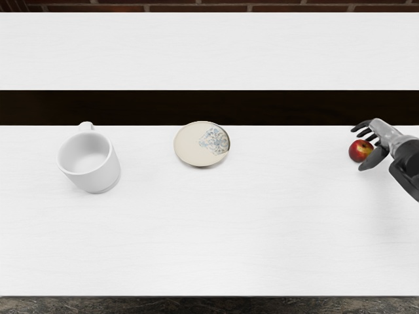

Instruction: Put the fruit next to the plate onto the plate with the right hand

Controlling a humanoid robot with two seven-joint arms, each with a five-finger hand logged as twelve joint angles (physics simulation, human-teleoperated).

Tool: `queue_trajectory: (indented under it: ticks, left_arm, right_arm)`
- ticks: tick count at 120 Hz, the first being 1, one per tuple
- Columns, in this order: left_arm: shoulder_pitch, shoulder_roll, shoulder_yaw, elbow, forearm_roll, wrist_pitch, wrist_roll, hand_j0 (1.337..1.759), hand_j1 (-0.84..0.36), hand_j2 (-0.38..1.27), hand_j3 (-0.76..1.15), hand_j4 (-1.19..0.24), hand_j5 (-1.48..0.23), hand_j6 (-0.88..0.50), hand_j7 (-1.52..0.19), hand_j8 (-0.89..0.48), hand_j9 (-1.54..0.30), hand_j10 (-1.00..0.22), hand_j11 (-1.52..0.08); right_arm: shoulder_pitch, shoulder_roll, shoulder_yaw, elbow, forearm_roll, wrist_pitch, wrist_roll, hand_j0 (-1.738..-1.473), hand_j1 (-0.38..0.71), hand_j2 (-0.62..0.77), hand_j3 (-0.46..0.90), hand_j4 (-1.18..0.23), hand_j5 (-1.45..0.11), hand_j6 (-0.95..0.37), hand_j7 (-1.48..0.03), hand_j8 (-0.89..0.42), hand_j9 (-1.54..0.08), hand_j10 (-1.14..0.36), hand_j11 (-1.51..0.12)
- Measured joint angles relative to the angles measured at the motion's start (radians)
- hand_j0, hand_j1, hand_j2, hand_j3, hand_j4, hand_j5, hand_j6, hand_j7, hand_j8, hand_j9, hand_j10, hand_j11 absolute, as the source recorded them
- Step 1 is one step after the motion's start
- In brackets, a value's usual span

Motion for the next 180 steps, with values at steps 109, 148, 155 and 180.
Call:
queue_trajectory:
  ticks: [109,148,155,180]
  left_arm:
    - [0.0,0.0,0.0,0.0,0.0,0.0,0.0,1.658,0.35,0.0,0.0,0.0,0.0,0.0,0.0,0.0,0.0,0.0,0.0]
    - [0.0,0.0,0.0,0.0,0.0,0.0,0.0,1.658,0.35,0.0,0.0,0.0,0.0,0.0,0.0,0.0,0.0,0.0,0.0]
    - [0.0,0.0,0.0,0.0,0.0,0.0,0.0,1.658,0.35,0.0,0.0,0.0,0.0,0.0,0.0,0.0,0.0,0.0,0.0]
    - [0.0,0.0,0.0,0.0,0.0,0.0,0.0,1.658,0.35,0.0,0.0,0.0,0.0,0.0,0.0,0.0,0.0,0.0,0.0]
  right_arm:
    - [0.002,0.038,0.001,-0.05,-0.014,0.0,0.0,-1.649,0.21,-0.09,0.0,-0.53,-0.65,-0.47,-0.67,-0.44,-0.67,-0.52,-0.67]
    - [0.0,0.039,0.001,-0.057,-0.013,0.002,0.002,-1.643,0.23,-0.04,0.0,-0.59,-0.79,-0.43,-0.78,-0.39,-0.8,-0.59,-0.8]
    - [0.0,0.039,0.001,-0.059,-0.012,0.002,0.008,-1.642,0.23,-0.05,0.0,-0.6,-0.81,-0.43,-0.79,-0.38,-0.82,-0.6,-0.82]
    - [0.003,0.053,-0.007,-0.078,-0.016,0.001,0.018,-1.637,0.22,-0.05,0.0,-0.64,-0.89,-0.42,-0.87,-0.37,-0.91,-0.65,-0.91]
